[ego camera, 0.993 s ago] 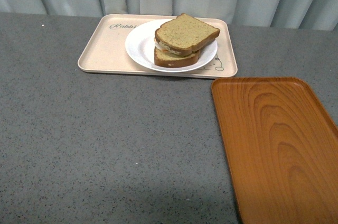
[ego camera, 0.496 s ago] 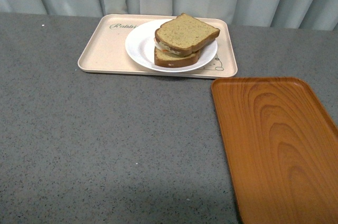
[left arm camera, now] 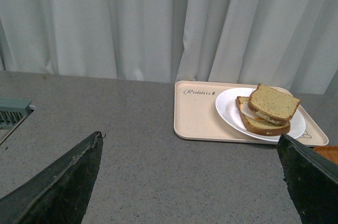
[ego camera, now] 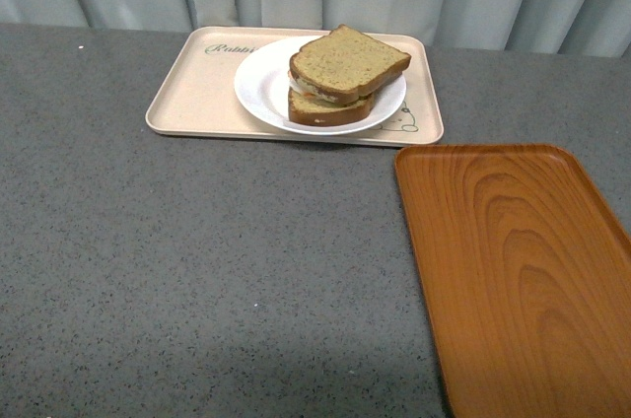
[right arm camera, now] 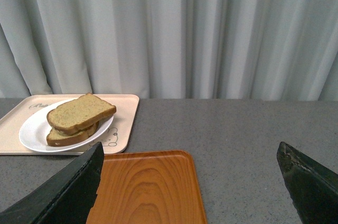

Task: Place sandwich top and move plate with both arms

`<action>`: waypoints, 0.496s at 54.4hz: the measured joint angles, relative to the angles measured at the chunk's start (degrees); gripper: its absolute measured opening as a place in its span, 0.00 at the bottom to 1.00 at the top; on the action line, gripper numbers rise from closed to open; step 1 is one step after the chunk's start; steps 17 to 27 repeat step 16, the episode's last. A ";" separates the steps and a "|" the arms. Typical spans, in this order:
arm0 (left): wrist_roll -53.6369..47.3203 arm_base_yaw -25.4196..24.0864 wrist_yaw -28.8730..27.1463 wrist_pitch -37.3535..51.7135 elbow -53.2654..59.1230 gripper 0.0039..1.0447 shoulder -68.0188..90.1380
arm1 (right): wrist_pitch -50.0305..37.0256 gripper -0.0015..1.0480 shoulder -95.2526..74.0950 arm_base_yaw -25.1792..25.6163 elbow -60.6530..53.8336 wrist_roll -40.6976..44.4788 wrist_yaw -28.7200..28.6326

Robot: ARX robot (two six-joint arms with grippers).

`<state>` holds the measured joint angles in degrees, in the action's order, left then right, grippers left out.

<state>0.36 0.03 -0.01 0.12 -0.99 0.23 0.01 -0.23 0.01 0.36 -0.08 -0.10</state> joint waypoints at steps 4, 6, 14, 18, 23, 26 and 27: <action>0.00 0.00 0.00 0.00 0.00 0.94 0.00 | 0.00 0.91 0.00 0.00 0.00 0.00 0.00; 0.00 0.00 0.00 0.00 0.00 0.94 0.00 | 0.02 0.91 0.00 0.00 0.00 0.00 0.00; 0.00 0.00 0.00 0.00 0.00 0.94 0.00 | 0.02 0.91 0.00 0.00 0.00 0.00 0.00; 0.00 0.00 0.00 0.00 0.00 0.94 0.00 | 0.00 0.91 0.00 0.00 0.00 0.00 0.00; 0.00 0.00 0.00 0.00 0.00 0.94 0.00 | 0.00 0.91 0.00 0.00 0.00 0.00 0.00; 0.00 0.00 0.00 0.00 0.00 0.94 0.00 | 0.00 0.91 0.00 0.00 0.00 0.00 0.00; 0.00 0.00 0.00 0.00 0.00 0.94 0.00 | 0.00 0.91 0.00 0.00 0.00 0.00 0.00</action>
